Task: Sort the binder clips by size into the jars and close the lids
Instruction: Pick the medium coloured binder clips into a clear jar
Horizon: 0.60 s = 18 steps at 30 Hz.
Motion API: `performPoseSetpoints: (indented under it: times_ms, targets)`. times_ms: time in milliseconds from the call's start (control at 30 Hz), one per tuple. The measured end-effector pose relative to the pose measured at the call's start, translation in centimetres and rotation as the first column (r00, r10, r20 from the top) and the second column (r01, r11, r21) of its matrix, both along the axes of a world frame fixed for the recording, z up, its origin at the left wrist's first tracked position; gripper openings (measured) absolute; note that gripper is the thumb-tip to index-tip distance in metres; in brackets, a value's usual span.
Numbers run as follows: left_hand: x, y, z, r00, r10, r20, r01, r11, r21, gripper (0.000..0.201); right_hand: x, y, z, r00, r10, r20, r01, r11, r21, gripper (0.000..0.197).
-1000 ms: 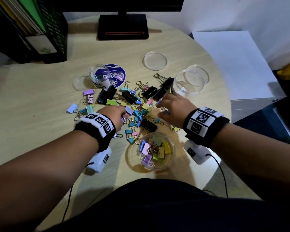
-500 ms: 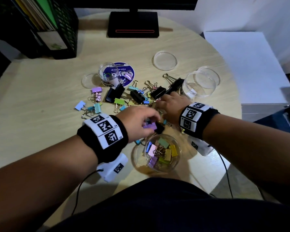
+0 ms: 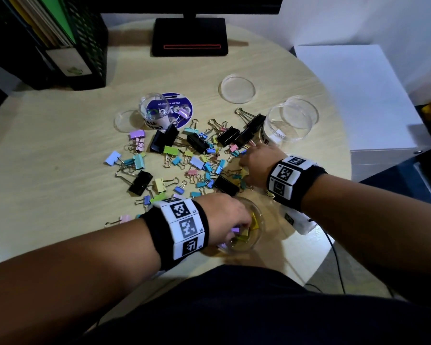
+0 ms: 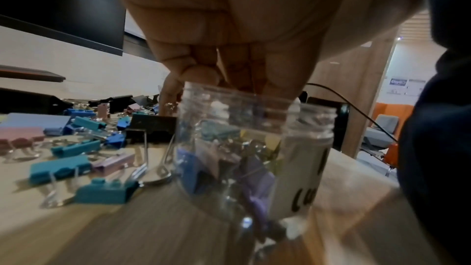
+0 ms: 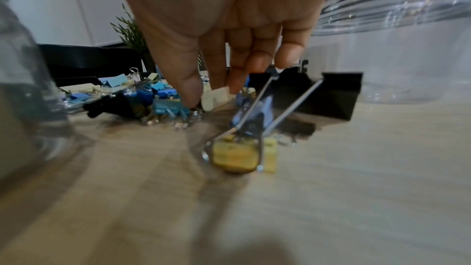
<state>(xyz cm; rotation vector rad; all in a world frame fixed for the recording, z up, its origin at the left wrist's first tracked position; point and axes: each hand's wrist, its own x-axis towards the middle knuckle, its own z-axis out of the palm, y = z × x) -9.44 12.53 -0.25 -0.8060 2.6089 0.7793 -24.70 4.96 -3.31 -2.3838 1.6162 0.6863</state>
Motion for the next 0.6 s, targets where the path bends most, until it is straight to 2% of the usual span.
performPoseSetpoints:
  times_ms: [133, 267, 400, 500, 600]
  targets:
    - [0.5, -0.1, 0.1, 0.996, 0.073, -0.045, -0.074, 0.997, -0.018, 0.039, -0.7, 0.5, 0.5, 1.0, 0.011, 0.025, -0.01, 1.0, -0.027, 0.043]
    - [1.6, -0.1, 0.6, 0.96, 0.25, -0.124, -0.257, 0.965, -0.044, 0.036, -1.8, 1.4, 1.8, 0.991, -0.064, 0.118, 0.071, 0.996, -0.057, 0.044]
    - [2.9, -0.5, 0.7, 0.893, 0.447, -0.057, -0.448, 0.894, -0.003, 0.035, -2.4, 3.6, 3.4, 0.934, -0.106, 0.342, 0.129, 0.991, -0.044, 0.043]
    - [3.4, -0.2, 0.3, 0.829, 0.559, -0.03, -0.554, 0.827, 0.093, 0.03, -2.2, 6.1, 4.3, 0.897, -0.063, 0.437, 0.075, 0.997, -0.011, 0.04]
    - [3.8, 0.1, -0.2, 0.731, 0.679, -0.063, -0.659, 0.728, 0.19, 0.021, -1.8, 8.0, 4.4, 0.866, 0.013, 0.499, -0.007, 1.0, -0.015, 0.049]
